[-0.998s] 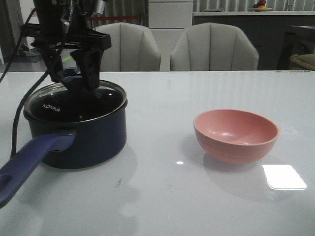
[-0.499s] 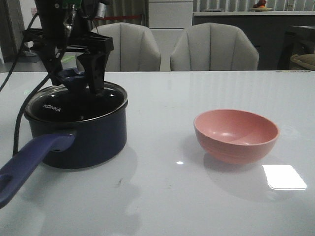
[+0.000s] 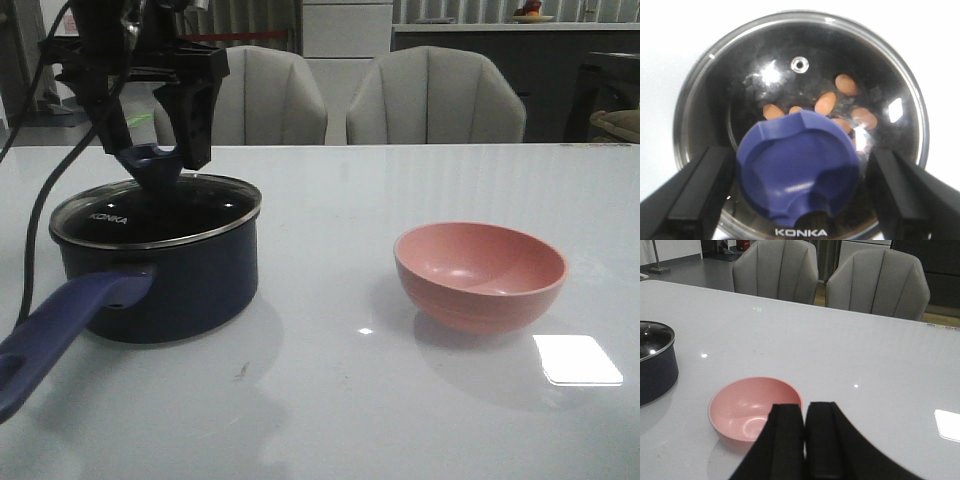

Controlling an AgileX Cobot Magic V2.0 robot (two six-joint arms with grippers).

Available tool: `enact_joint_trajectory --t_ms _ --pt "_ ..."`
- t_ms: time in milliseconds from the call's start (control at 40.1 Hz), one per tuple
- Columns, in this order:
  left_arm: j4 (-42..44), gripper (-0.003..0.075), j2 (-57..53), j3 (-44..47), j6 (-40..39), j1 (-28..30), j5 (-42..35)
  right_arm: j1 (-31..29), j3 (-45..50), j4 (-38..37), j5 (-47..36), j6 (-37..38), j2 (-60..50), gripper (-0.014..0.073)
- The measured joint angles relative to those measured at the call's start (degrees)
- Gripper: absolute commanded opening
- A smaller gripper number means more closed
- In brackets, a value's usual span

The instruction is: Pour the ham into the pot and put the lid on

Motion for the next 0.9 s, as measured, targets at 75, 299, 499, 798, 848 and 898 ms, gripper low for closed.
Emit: enact_joint_trajectory --t_ms 75,299,499,798,848,898 --pt "0.0 0.0552 -0.7 0.0 0.0 0.0 0.0 0.0 0.0 0.0 0.0 0.0 0.0 0.0169" --pt "2.4 0.0552 -4.2 0.2 0.0 0.0 0.1 0.0 0.0 0.0 0.0 0.0 0.0 0.0169" --pt "2.7 0.0552 -13.6 5.5 0.0 1.6 0.1 0.0 0.0 0.0 0.0 0.0 0.0 0.0169" --pt "3.1 0.0552 -35.0 27.7 0.0 6.2 -8.2 0.0 0.0 0.0 0.0 0.0 0.0 0.0169" --pt "3.1 0.0552 -39.4 31.5 0.0 6.4 -10.8 0.0 0.0 0.0 0.0 0.0 0.0 0.0169" --pt "3.1 0.0552 -42.7 35.0 0.0 6.5 -13.4 0.0 0.0 0.0 0.0 0.0 0.0 0.0169"
